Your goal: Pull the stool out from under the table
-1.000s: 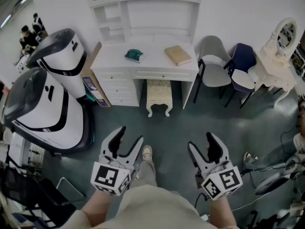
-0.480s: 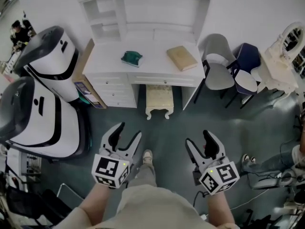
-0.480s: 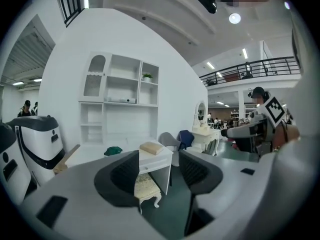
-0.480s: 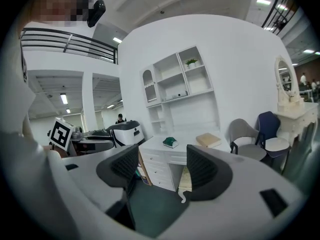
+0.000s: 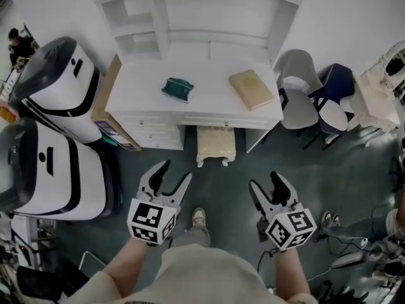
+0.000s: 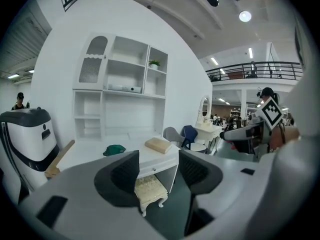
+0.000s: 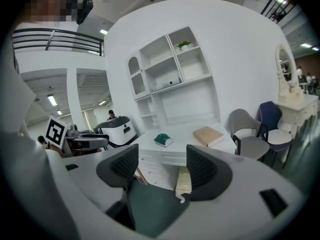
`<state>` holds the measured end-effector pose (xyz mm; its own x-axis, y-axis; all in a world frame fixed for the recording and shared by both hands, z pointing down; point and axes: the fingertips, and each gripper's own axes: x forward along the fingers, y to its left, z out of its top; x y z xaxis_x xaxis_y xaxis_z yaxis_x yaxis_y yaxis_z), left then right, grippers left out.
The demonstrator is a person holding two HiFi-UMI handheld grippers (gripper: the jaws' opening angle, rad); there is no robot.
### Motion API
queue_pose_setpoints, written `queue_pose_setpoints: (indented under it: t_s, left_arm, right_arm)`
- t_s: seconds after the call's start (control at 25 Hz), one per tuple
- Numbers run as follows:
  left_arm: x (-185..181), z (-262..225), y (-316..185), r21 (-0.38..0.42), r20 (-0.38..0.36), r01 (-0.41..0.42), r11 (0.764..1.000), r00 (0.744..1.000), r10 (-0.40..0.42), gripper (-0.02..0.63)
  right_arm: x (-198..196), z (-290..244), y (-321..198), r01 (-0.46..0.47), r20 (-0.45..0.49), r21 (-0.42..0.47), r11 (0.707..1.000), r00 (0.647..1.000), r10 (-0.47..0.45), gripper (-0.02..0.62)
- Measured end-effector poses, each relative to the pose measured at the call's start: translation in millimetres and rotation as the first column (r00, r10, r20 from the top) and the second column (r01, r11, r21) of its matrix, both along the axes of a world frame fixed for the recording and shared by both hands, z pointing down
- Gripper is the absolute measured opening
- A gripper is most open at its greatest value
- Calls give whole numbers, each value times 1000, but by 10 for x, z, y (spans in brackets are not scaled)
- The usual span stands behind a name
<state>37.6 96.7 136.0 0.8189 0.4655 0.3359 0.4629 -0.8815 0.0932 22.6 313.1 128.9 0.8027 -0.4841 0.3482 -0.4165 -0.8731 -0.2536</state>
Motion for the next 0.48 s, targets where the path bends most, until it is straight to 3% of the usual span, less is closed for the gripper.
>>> queue_pose_setpoints:
  t_s: [0.48]
  left_arm:
    - [1006,632,110,10,135,-51,999,990,49,247]
  right_arm:
    - [917,583,146,-35,127,-8,999,991,36,300]
